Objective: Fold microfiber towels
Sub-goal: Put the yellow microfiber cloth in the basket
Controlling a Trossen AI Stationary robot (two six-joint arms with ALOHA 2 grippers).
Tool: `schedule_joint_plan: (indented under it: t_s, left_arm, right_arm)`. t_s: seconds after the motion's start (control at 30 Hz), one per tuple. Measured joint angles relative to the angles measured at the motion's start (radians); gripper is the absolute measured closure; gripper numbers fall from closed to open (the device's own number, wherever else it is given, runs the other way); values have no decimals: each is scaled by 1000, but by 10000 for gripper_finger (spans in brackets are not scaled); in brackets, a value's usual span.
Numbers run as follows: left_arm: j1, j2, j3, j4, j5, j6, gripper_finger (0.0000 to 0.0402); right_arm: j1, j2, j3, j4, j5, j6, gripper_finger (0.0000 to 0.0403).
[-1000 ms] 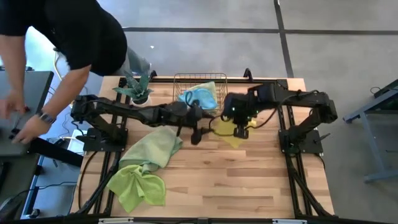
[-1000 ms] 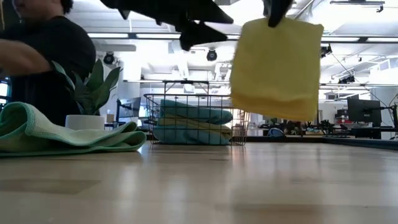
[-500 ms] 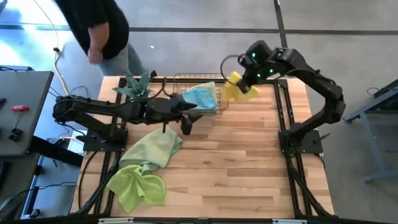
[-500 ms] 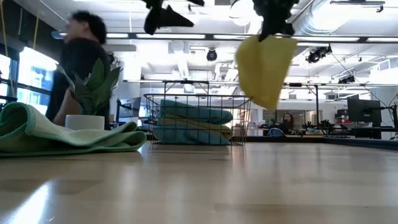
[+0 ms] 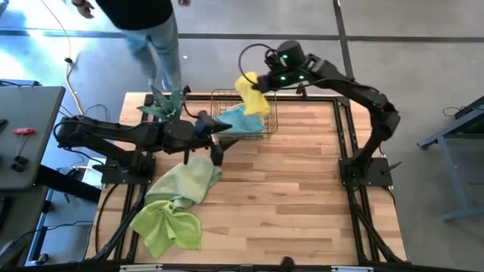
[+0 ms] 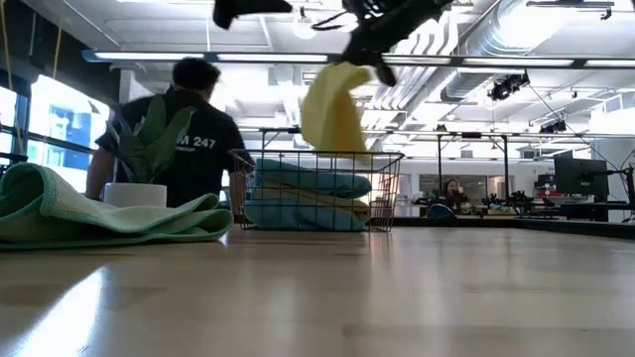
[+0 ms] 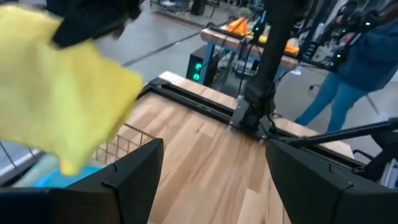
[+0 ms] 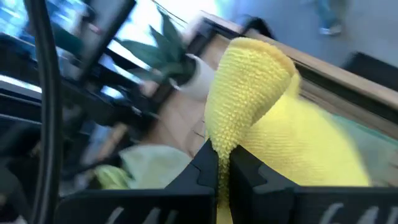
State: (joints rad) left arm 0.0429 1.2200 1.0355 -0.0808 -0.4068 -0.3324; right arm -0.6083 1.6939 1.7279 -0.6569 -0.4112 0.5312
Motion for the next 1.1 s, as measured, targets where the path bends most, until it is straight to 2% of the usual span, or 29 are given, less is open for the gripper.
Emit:
schedule_joint_plan:
  t_s: [0.2,0.33,0.4,0.53,0.6,0.7,0.83,0.97,1.1]
  left_arm:
    - [0,-129,0,-129,-26,57,126]
    - [0,-211,1,-187,-59,79,126]
    - [0,-241,0,-204,-64,82,126]
    - [0,-278,0,-237,-91,82,126]
    - [0,-281,0,-245,-96,82,126]
    - [0,-278,0,-250,-96,82,126]
    - [0,-271,0,-262,-97,82,126]
    - [0,-264,0,-264,-97,77,126]
    - [0,-264,0,-273,-97,52,126]
  right_arm:
    - [15,60,0,303,-61,173,403]
    - [34,96,0,364,-54,200,403]
    - [47,125,-6,327,-39,174,403]
    - [56,211,-12,142,92,101,403]
    - [53,240,-13,84,125,87,403]
    - [51,255,-11,24,153,42,403]
    - [56,259,-11,-31,259,-12,400]
    - [55,258,-10,-50,258,-20,376]
    - [56,258,-10,-98,257,-28,325]
